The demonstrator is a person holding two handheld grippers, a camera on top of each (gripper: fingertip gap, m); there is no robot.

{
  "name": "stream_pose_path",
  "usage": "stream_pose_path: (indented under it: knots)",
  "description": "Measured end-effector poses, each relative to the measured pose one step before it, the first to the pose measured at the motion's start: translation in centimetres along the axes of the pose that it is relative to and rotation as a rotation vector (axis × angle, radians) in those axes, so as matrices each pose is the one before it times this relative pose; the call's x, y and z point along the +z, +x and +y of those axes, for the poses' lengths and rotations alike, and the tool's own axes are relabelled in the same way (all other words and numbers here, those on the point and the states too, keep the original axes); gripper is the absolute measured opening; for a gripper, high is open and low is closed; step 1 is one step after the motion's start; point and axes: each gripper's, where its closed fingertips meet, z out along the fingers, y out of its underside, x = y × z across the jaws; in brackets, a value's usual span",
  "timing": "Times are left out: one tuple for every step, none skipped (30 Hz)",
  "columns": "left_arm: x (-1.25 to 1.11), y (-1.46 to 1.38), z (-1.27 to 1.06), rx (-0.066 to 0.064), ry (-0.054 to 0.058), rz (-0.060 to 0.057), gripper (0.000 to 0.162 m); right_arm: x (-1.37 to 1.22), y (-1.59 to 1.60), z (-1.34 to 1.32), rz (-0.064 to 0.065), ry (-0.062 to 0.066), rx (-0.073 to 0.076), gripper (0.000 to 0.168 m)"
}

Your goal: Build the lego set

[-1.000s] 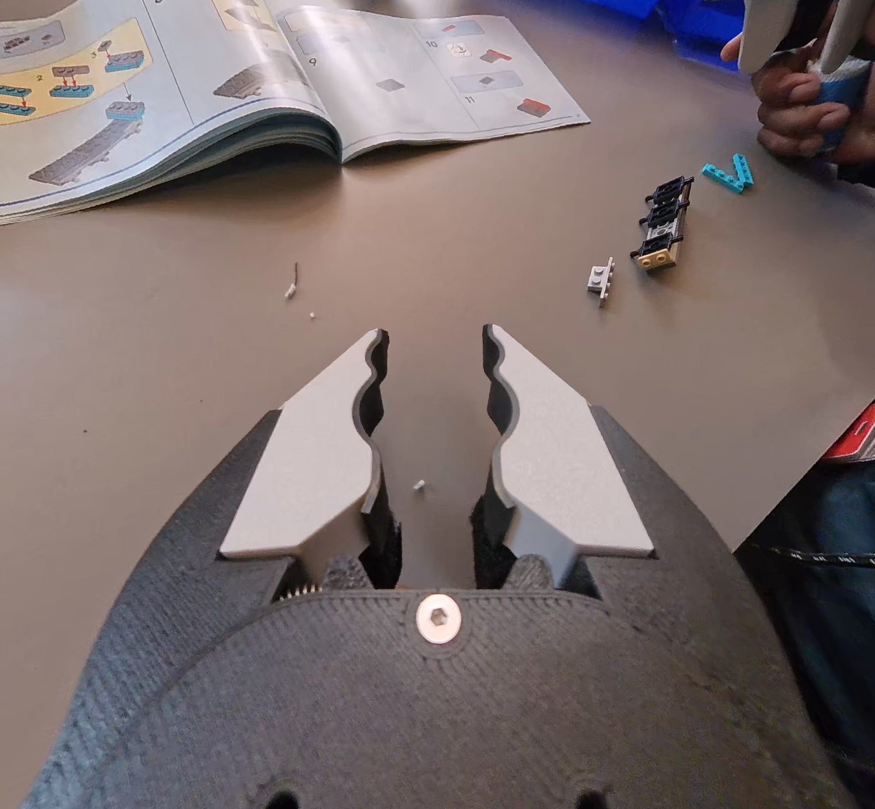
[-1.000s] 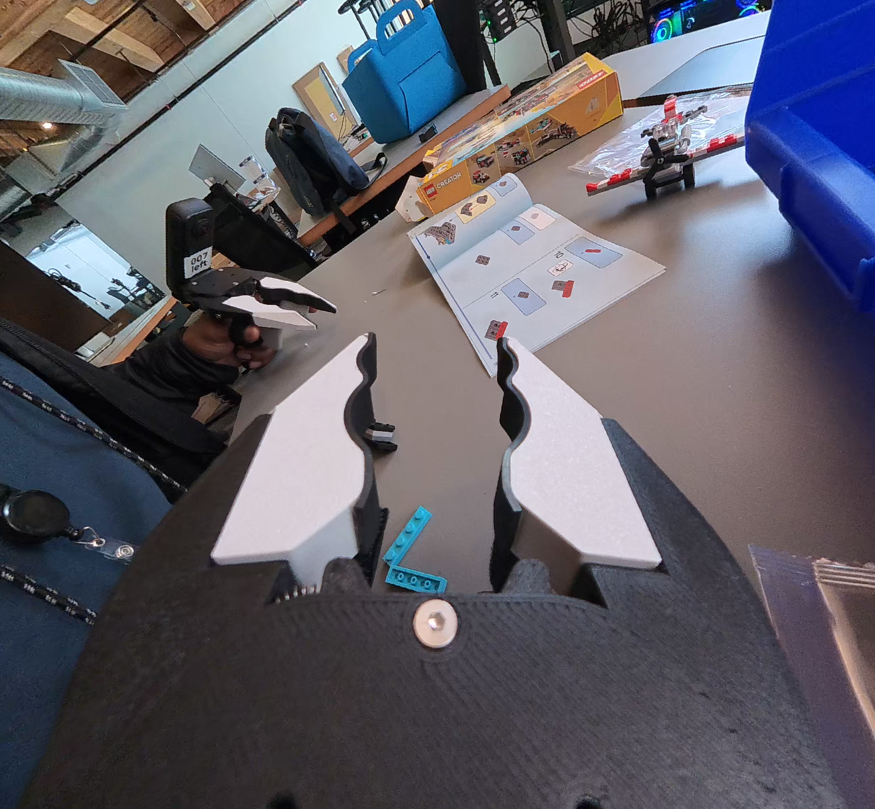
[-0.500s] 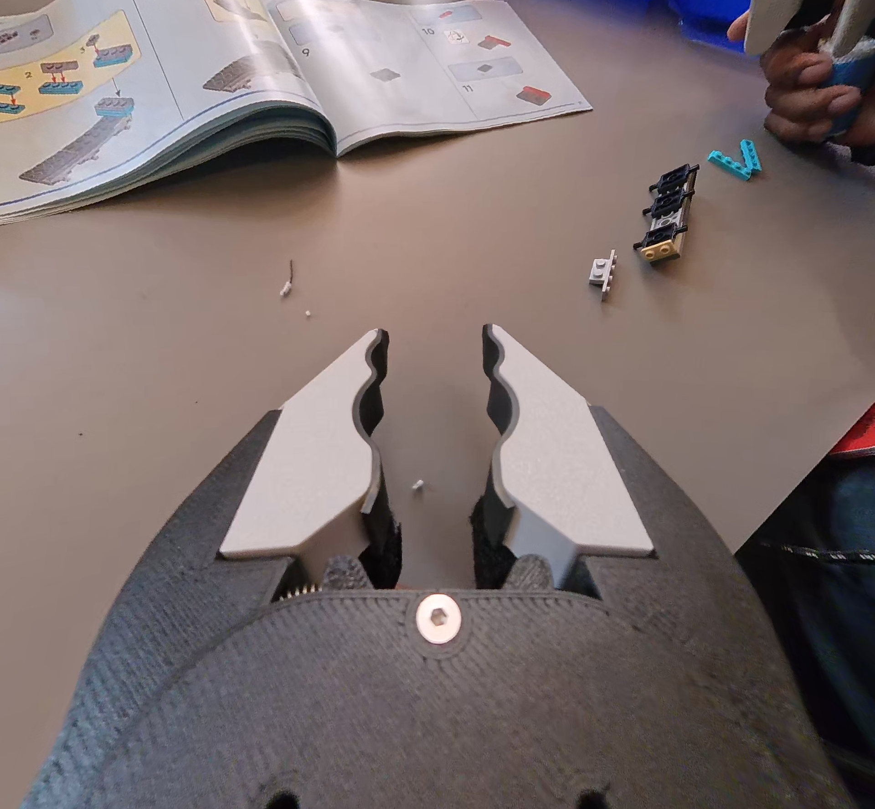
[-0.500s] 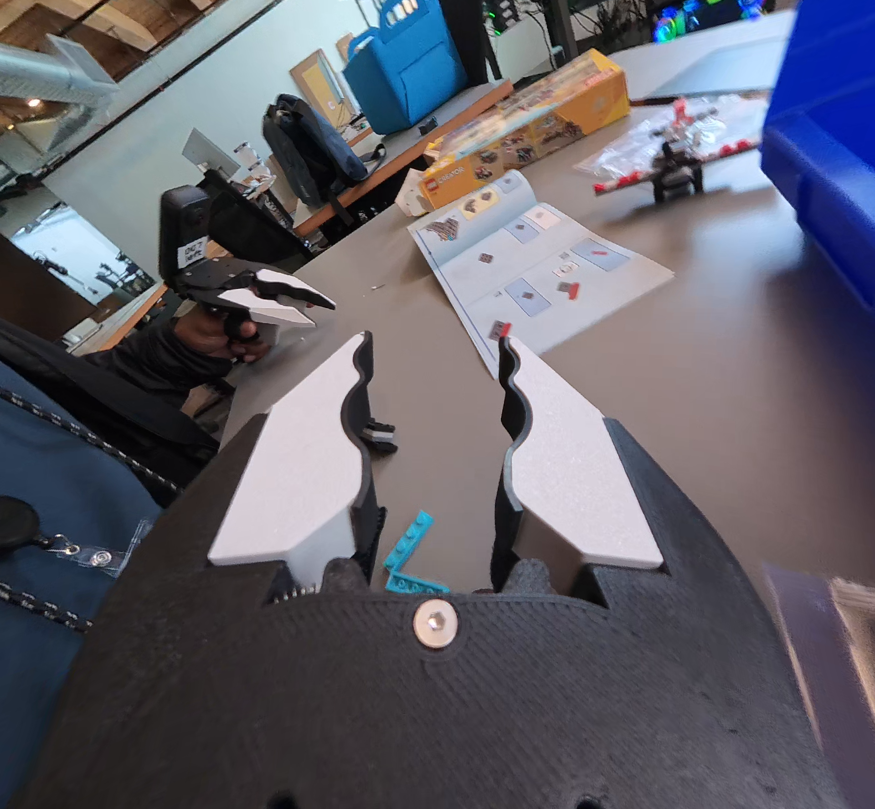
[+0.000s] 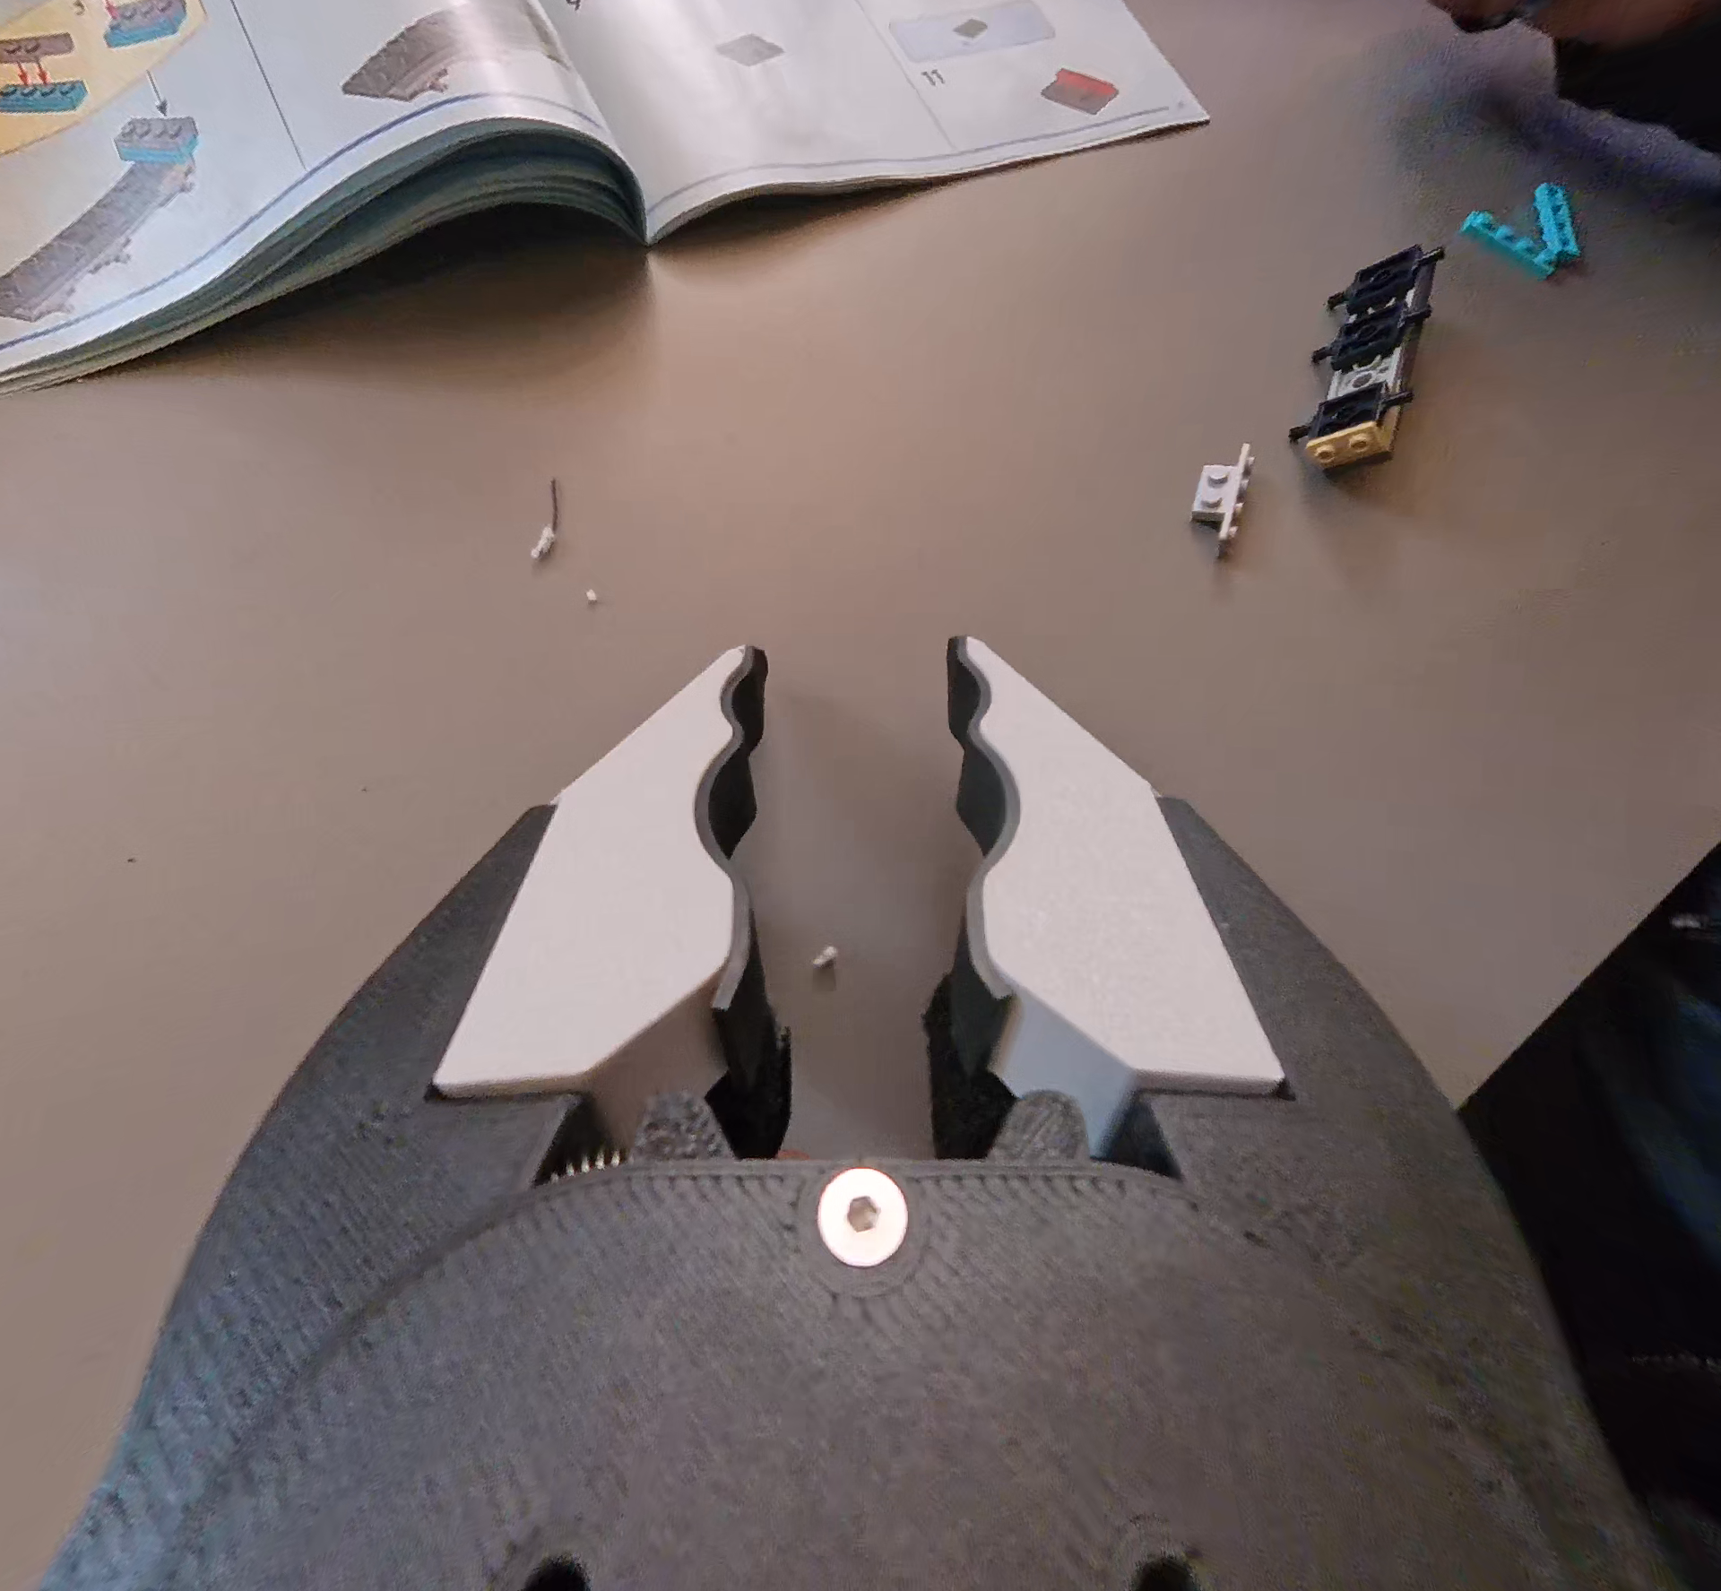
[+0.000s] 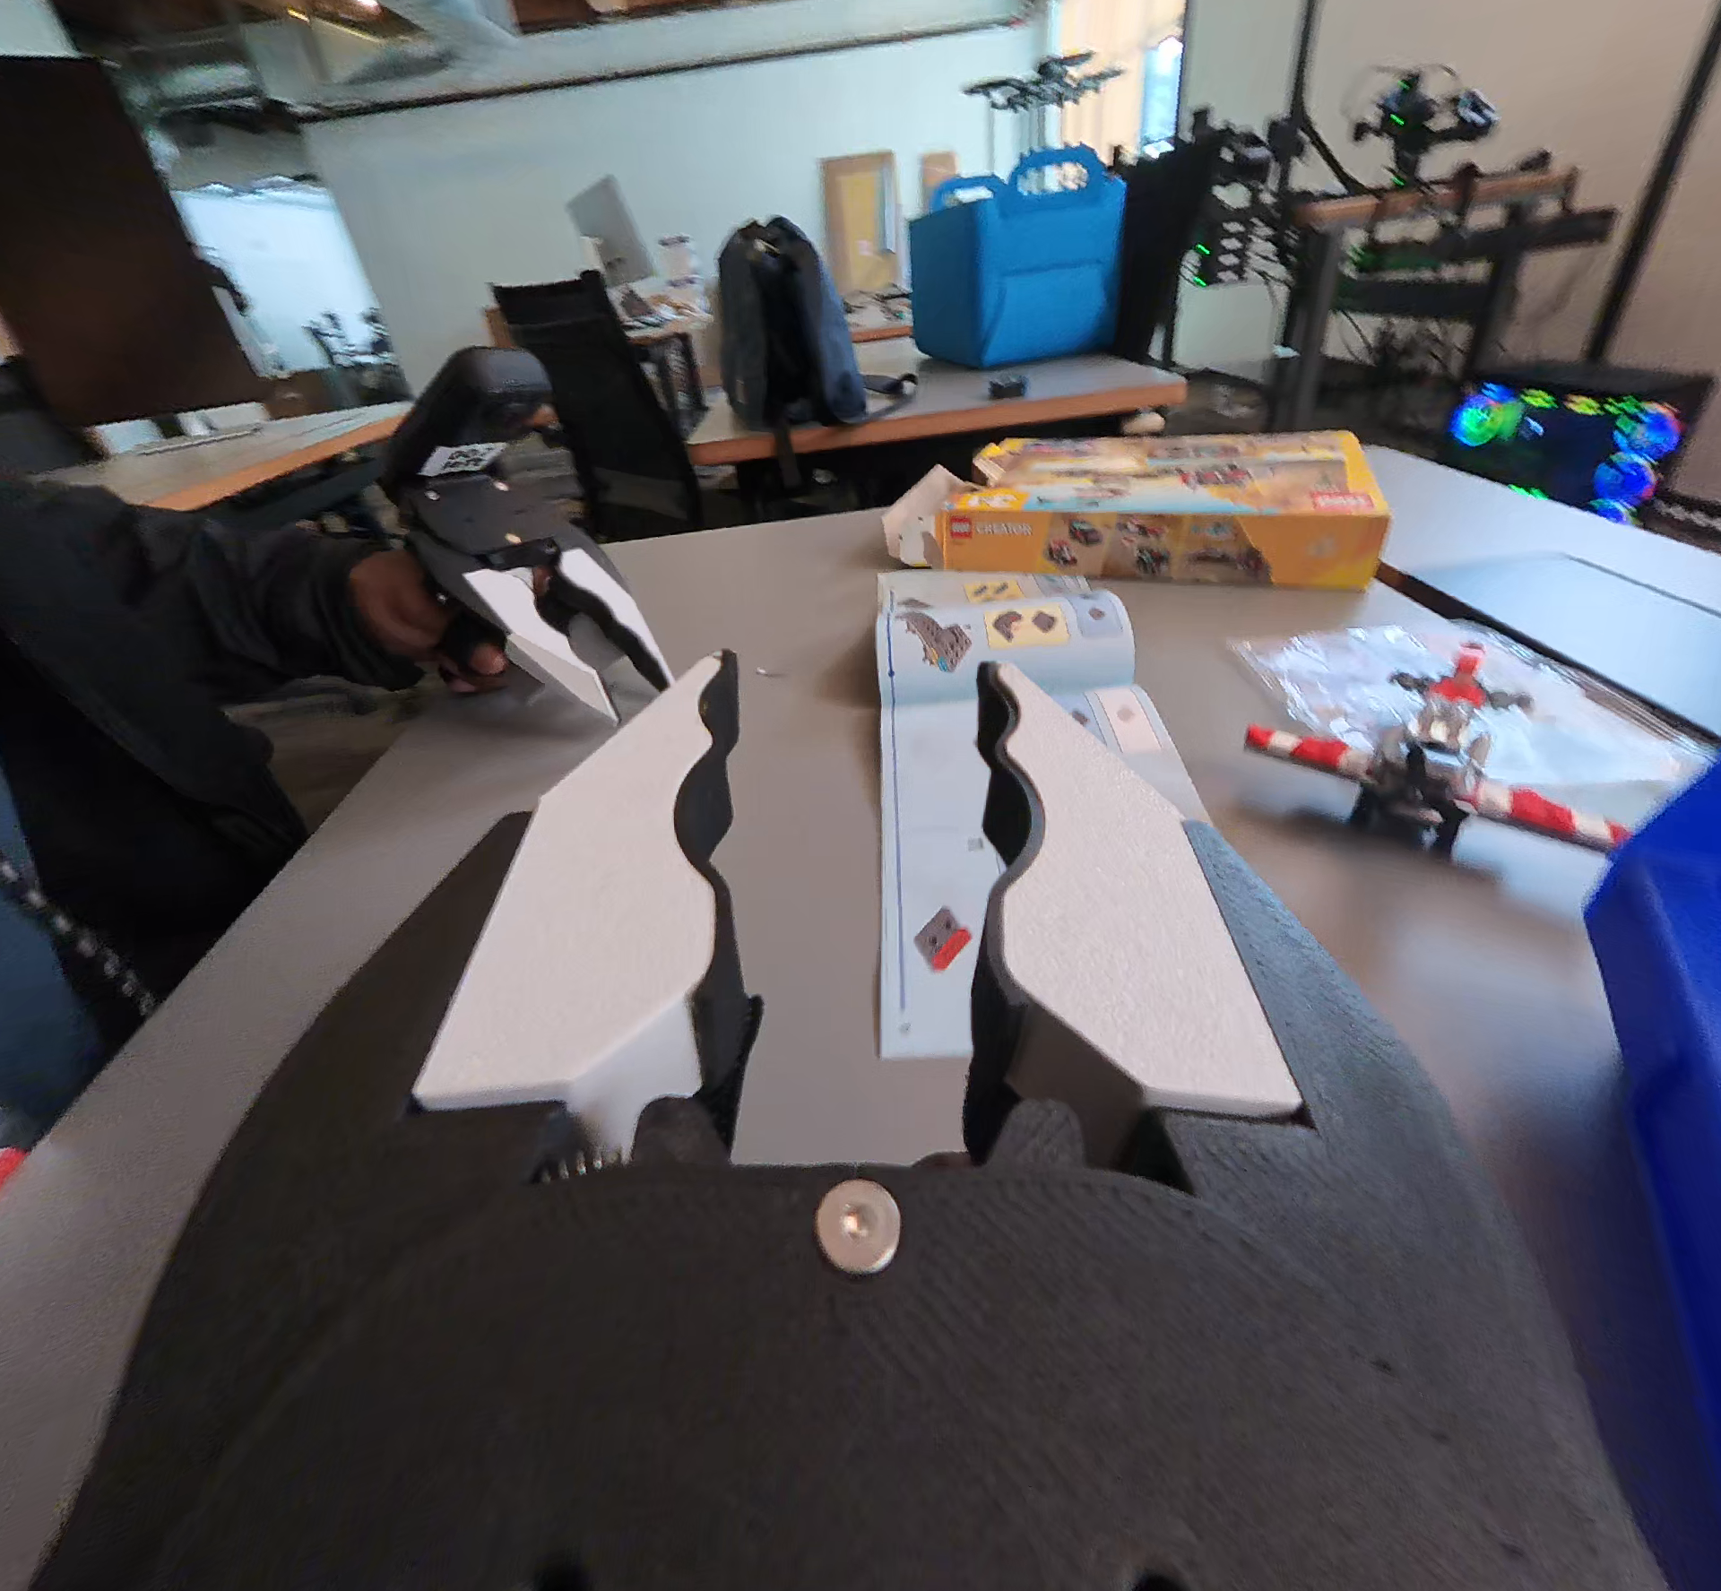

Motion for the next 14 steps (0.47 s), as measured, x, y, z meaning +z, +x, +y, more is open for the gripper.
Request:
stream_pose_path:
  knots:
    - [0.027,-0.087,0.034,-0.0038,-0.0031,-0.0055,0.04,0.231,0.101,0.116,-0.0178,0.0108,-0.0029,0.052]
    - [0.014,-0.083,0.011,-0.0037,-0.0006,-0.0051,0.04,0.125,0.076,0.177,-0.0138,0.0093,-0.0043,0.052]
    - [-0.002,-0.072,0.003,-0.0042,0.0005,-0.0043,0.04,0.026,0.07,0.204,-0.0094,0.0107,-0.0056,0.051]
    - [0.002,-0.108,-0.011,-0.006,0.0006,-0.0048,0.039,-0.092,0.108,0.137,-0.0038,0.0151,-0.0018,0.051]
    - [0.007,-0.074,0.009,-0.0054,-0.0004,-0.0033,0.039,-0.235,-0.018,-0.386,-0.0096,0.0272,0.0092,0.05]
    - [0.028,0.006,0.011,-0.0007,-0.0016,0.0017,0.039,-0.291,-0.034,-0.44,-0.0067,0.0344,0.0041,0.049]
    - [0.022,0.045,0.031,0.0016,-0.0026,0.0034,0.039,-0.238,0.034,-0.256,-0.0017,0.0192,0.0061,0.049]
    - [0.044,0.02,0.044,-0.0003,-0.0039,0.002,0.039,-0.141,-0.016,-0.133,-0.0036,0.0095,0.0073,0.049]
    - [0.03,0.016,0.03,-0.0003,-0.0024,0.0021,0.039,-0.053,-0.104,-0.016,-0.0061,0.0038,0.0031,0.049]
    - [0.011,0.02,-0.01,0.0006,0.0002,0.0012,0.039,0.002,-0.138,0.021,-0.0063,-0.0009,-0.0014,0.049]
    - [0.008,-0.014,0.02,-0.0014,-0.0008,0.0001,0.038,0.057,-0.094,0.084,-0.0052,-0.0054,-0.0015,0.048]
    - [0.018,-0.046,0.025,-0.0034,-0.0016,-0.0014,0.038,0.07,-0.041,0.093,-0.0028,-0.0062,0.0013,0.048]
    - [0.029,-0.087,0.008,-0.0064,-0.0018,-0.0033,0.038,0.041,-0.005,0.053,-0.0022,-0.0041,0.0025,0.048]
    - [0.018,-0.104,0.0,-0.008,-0.0007,-0.0027,0.036,0.0,0.05,0.014,-0.0012,-0.0005,0.0061,0.048]
